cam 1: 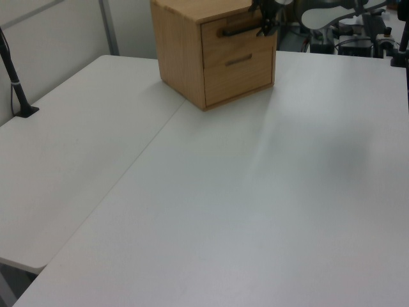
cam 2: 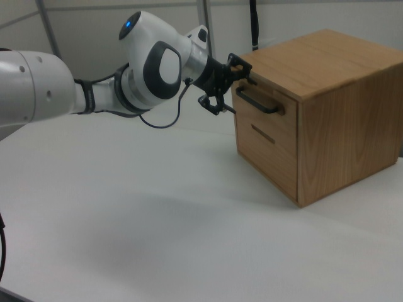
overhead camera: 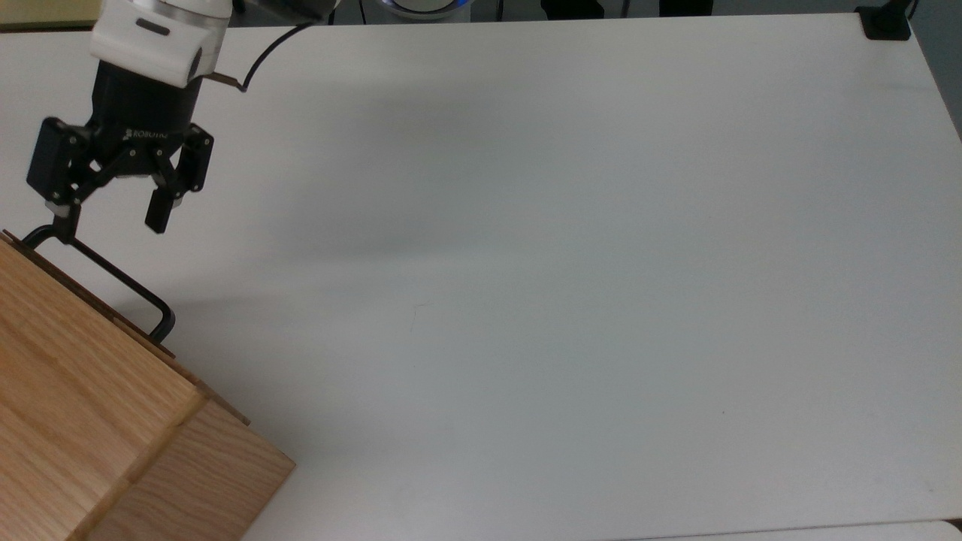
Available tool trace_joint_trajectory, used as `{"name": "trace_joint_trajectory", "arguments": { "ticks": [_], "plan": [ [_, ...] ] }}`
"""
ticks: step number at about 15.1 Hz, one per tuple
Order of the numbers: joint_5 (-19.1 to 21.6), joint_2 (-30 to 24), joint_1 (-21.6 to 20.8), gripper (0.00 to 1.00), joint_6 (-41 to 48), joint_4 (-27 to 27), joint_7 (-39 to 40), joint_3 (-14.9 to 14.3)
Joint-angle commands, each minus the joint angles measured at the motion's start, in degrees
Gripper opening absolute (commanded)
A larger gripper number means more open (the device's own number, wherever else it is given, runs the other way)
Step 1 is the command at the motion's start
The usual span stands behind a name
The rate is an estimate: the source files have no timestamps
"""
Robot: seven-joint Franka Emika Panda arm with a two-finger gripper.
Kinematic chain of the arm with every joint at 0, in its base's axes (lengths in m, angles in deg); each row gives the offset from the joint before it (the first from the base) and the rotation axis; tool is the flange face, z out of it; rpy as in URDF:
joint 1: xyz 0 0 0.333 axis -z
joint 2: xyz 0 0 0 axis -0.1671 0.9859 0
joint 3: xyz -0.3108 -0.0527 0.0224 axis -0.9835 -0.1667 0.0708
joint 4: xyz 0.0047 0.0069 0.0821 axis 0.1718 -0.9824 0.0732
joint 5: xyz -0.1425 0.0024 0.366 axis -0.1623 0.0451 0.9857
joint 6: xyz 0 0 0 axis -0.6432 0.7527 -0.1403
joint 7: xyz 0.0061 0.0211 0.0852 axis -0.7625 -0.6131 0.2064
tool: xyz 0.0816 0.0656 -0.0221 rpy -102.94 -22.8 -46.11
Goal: Open the drawer by sliding it
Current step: 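Move the open gripper to the black handle of the upper drawer, then lower onto the black handle and close the gripper around it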
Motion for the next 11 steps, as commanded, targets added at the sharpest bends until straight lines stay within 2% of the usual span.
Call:
{"name": "trace_joint_trajectory", "arguments": {
  "ticks": [1, 9, 11],
  "plan": [
    [-1.86, 2.08, 1.17, 0.71, -3.66, 0.63, 5.37, 0.37],
    [-2.13, 3.58, 2.14, 0.44, -7.08, 0.71, 13.46, 0.37],
    [-2.04, 3.49, 2.32, 0.42, -7.45, 0.71, 14.09, 0.37]
  ]
}}
